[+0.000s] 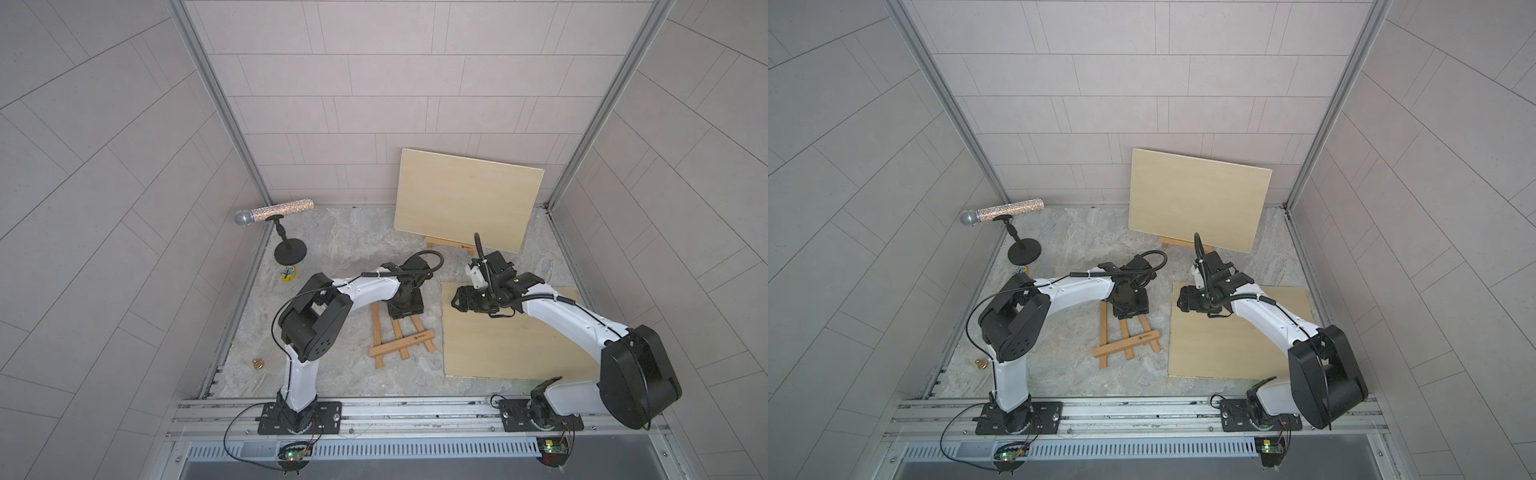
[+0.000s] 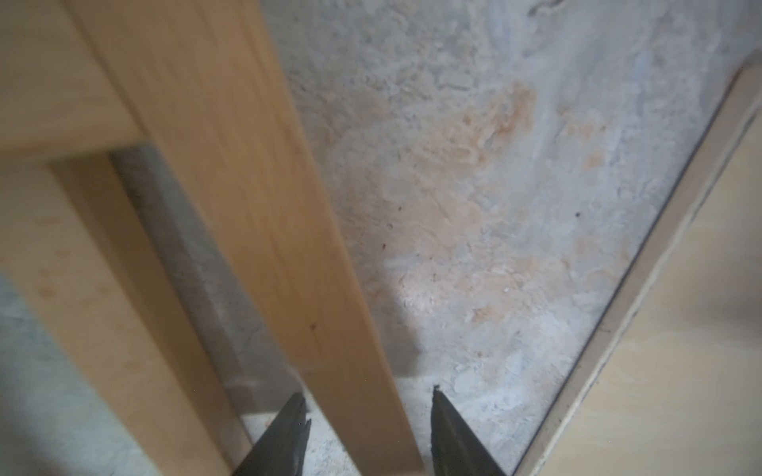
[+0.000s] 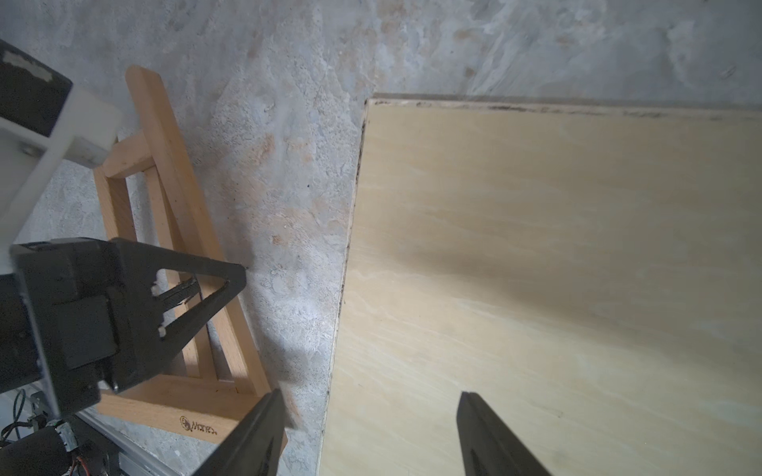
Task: Disassemble the easel
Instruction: Move the easel to the center of the board.
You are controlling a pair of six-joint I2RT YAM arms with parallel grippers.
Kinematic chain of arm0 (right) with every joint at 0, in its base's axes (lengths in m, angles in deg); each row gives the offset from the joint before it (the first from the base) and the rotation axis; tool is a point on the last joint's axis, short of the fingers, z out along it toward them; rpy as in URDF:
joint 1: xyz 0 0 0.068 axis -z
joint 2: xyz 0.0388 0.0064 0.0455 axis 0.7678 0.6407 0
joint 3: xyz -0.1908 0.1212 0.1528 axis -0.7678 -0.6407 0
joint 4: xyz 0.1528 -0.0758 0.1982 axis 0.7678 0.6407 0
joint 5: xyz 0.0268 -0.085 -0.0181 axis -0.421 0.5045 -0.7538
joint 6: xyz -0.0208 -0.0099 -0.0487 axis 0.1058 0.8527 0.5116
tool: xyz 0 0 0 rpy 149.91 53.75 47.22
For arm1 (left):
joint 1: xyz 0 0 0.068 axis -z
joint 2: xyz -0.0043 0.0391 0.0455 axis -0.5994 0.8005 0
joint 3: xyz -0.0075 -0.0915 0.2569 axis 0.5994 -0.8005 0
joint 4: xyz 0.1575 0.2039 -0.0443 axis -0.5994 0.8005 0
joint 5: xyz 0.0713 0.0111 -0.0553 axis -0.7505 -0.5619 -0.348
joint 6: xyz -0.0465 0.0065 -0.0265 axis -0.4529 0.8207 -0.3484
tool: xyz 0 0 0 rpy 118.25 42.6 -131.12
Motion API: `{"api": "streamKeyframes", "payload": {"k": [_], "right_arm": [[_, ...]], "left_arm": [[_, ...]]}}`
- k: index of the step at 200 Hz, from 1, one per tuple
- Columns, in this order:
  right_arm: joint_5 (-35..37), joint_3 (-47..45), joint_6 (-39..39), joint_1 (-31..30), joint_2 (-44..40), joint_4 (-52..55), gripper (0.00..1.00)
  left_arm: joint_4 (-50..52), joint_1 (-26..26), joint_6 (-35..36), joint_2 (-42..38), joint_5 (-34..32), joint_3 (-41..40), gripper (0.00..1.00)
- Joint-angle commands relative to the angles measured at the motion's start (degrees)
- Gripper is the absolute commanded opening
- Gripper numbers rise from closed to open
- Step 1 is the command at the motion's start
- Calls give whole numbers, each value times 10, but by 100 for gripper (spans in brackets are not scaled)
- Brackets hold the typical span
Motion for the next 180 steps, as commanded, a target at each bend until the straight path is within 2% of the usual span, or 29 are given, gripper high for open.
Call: {"api": "streamKeyframes", "payload": {"k": [1, 51, 85, 111, 139, 180], "right_arm": [[-3, 3, 9, 3, 0, -3, 70], [-11, 20, 13, 4, 16, -10, 70], [-19, 23, 11, 4, 23, -21, 71], [-22, 27, 8, 4, 21, -25, 70], [-28, 26, 3, 3, 19, -35, 70], [-34, 24, -7, -3, 22, -50, 71]], "left_arm": [[28, 3, 10, 9, -18, 12, 42], [41, -12, 20, -37, -39, -53, 13], [64, -37, 38, -82, -63, -116, 0], [90, -91, 65, -128, -88, -167, 0], [104, -191, 122, -172, -79, -213, 0], [133, -284, 218, -179, -78, -218, 0]]}}
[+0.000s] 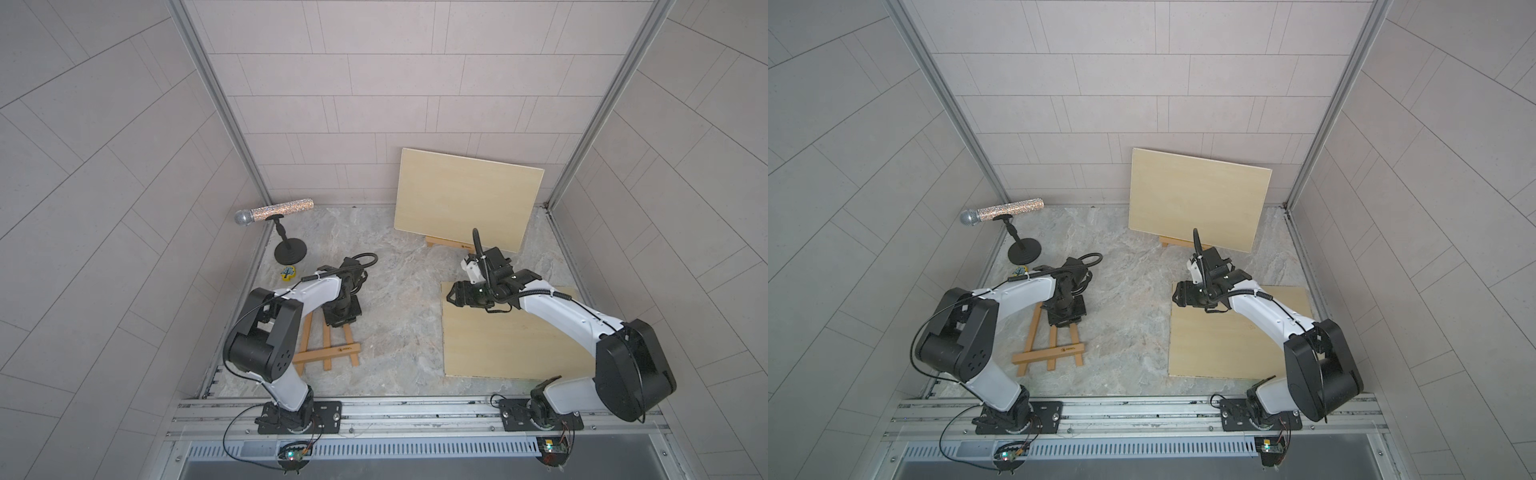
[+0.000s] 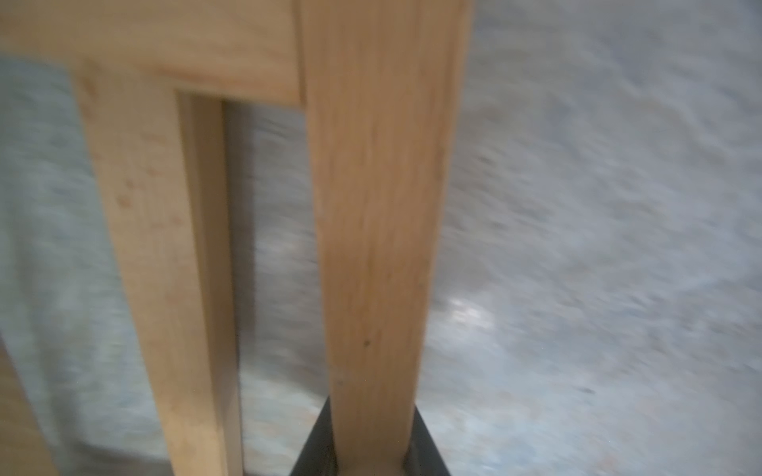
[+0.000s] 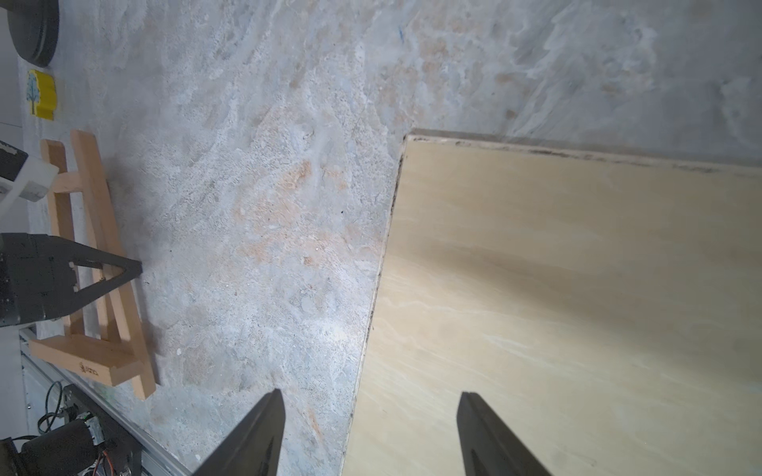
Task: Disassemble the easel
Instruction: Move the easel to the center of the board.
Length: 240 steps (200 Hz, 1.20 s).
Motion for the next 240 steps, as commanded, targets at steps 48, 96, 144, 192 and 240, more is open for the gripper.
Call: {"api": "streamKeyframes", "payload": {"k": [48, 96, 144, 192, 240], "right_arm": [[-5, 8, -19, -10, -2, -22, 70], [-4, 12, -15, -10, -1, -20, 71], [-10, 36, -27, 0, 29, -45, 71], [-7, 55, -77, 36, 76, -133, 76], [16, 51, -171, 75, 138, -294, 82]], "left_arm": [[45, -58, 101, 6, 0, -3, 0], [50, -58, 103, -10, -3, 0, 20], [60, -58, 108, -27, -3, 18, 33], [81, -57, 107, -68, 8, 40, 43], [55, -51, 111, -146, 31, 51, 65]]}}
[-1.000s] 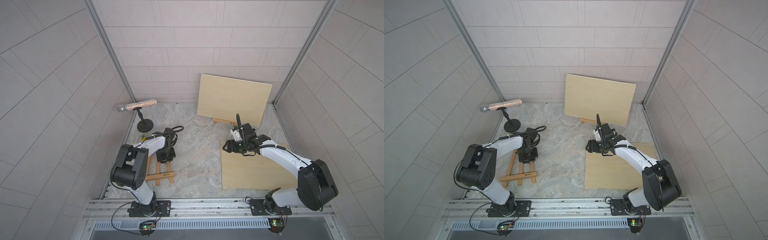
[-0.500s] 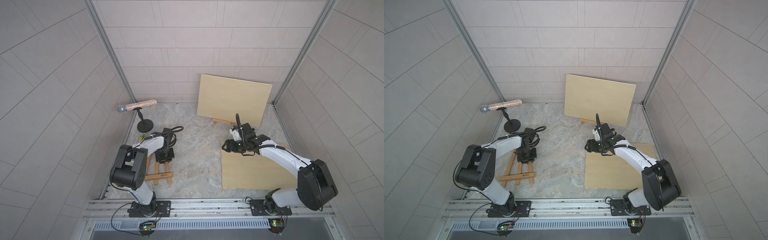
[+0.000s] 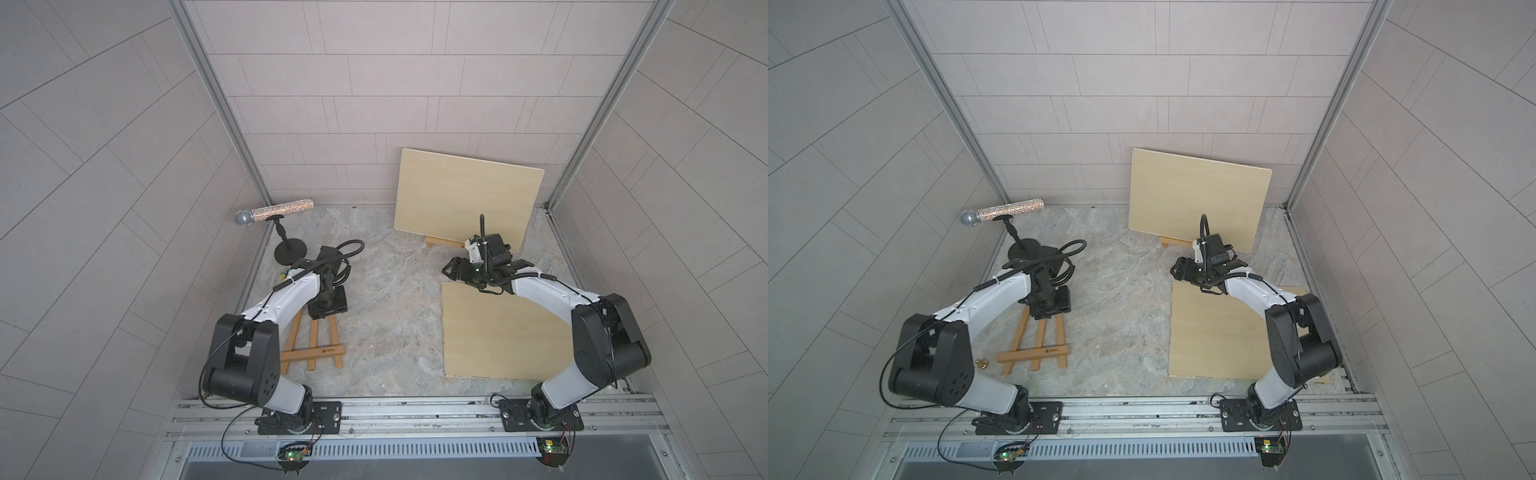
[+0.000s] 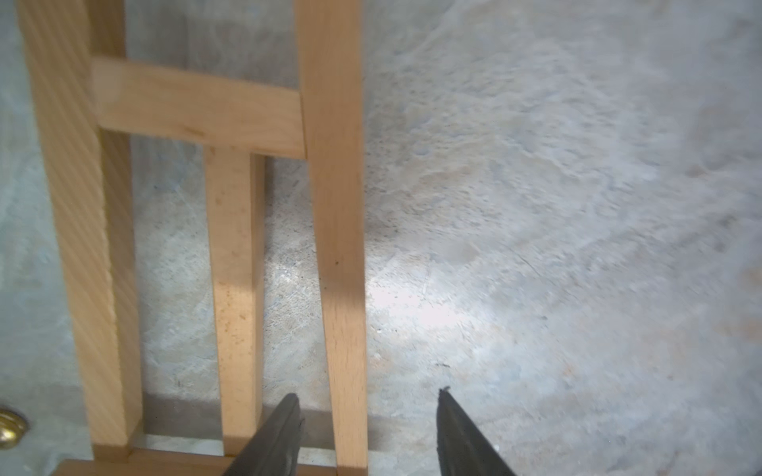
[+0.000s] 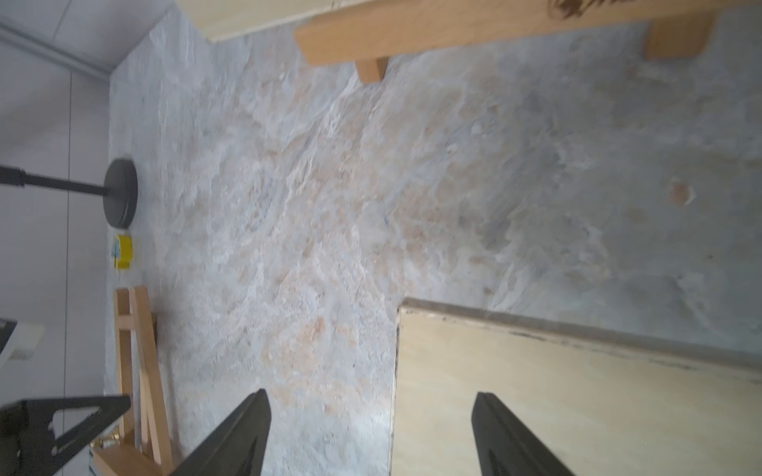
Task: Disassemble the easel
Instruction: Move the easel to the center of the board.
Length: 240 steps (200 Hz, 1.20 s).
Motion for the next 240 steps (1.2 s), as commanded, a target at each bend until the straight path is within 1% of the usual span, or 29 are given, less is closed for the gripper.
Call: {"api": "streamKeyframes", "payload": {"k": [1, 22, 41, 55, 95, 118, 147, 172, 240], "right_arm": [[22, 4, -71, 13, 24, -111, 82], [46, -1, -112, 20, 53, -187, 82], [68, -6, -152, 24, 86, -250, 82], [85, -4, -174, 24, 108, -287, 86], [125, -4, -215, 24, 155, -371, 87], [139, -5, -230, 24, 180, -423, 87], [155, -4, -254, 23, 211, -484, 86], [175, -9, -288, 20, 239, -529, 82], [229, -30, -342, 6, 294, -658, 61]], "left_arm": [[-3, 4, 4, -35, 12, 15, 65], [-29, 7, 1, -51, 34, 9, 70], [-47, 10, -4, -51, 52, 7, 72], [-58, 15, -5, -47, 59, 6, 73], [-97, 23, 0, -37, 98, 4, 79], [-118, 23, 2, -34, 118, 1, 79], [-125, 24, 5, -24, 129, 1, 80], [-128, 24, 10, -18, 136, -1, 80], [-130, 23, 16, -13, 139, -4, 80]]}}
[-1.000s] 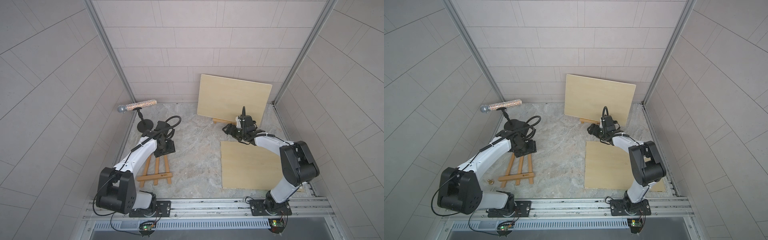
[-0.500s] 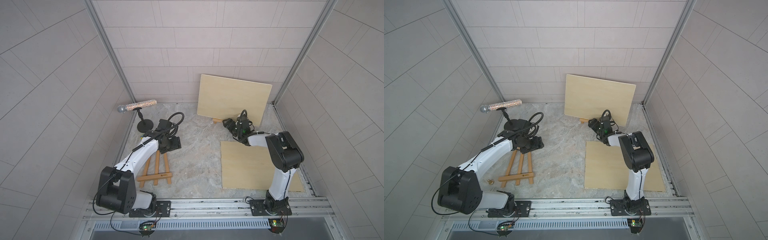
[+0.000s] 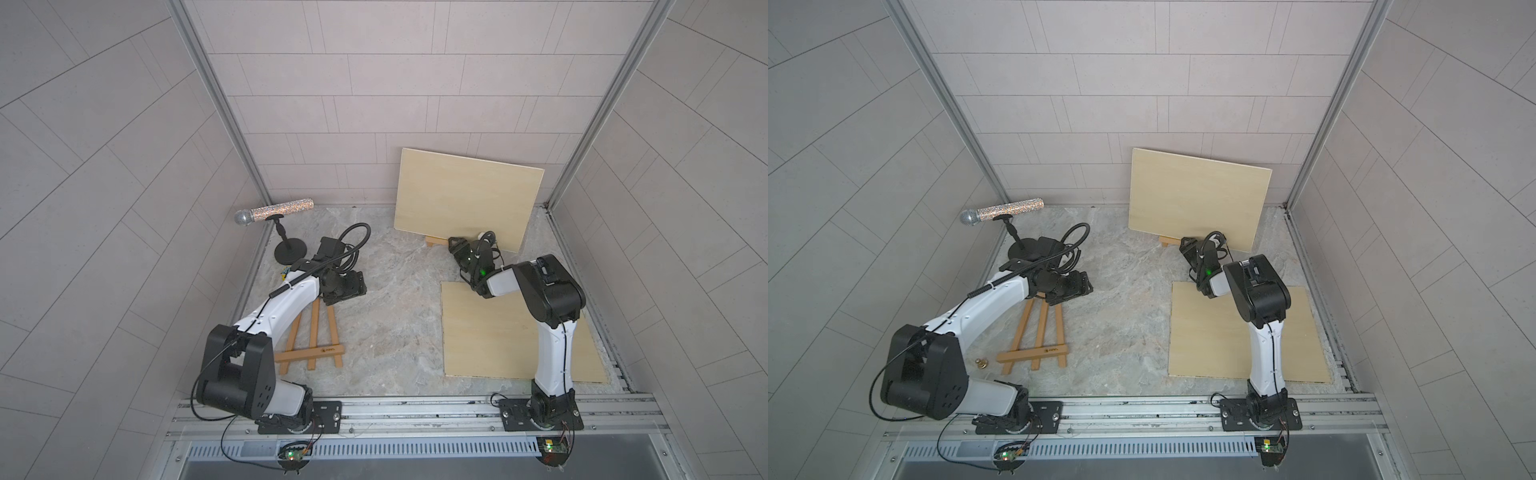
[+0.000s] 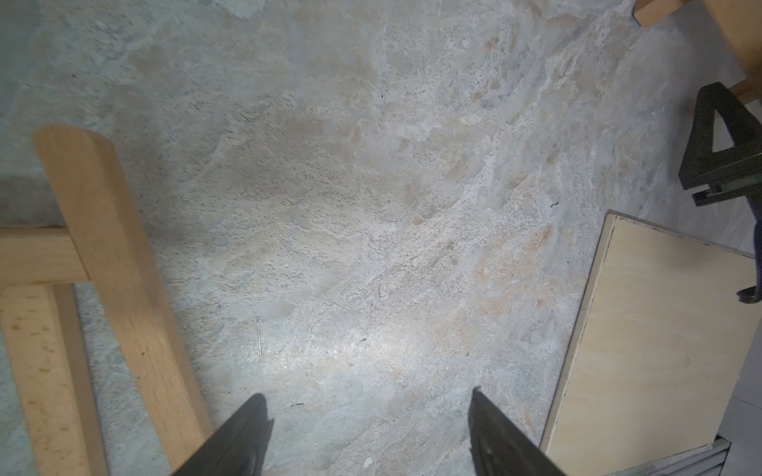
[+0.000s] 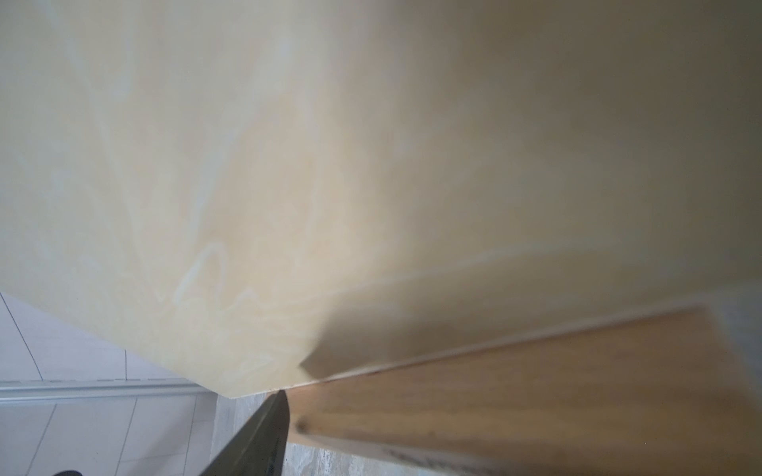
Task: Disassemble the easel
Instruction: Move the easel to the center of the board.
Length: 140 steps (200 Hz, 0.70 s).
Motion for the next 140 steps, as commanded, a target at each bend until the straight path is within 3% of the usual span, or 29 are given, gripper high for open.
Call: {"api": "streamKeyframes", "payload": {"k": [1, 140], "right_arm": [[35, -11, -38, -7, 15, -69, 61], [30, -22, -70, -6, 53, -123, 28]], "left_arm": [[-1, 2, 13, 3, 4, -7, 80], [0, 2, 8, -1, 0, -10, 80]]}}
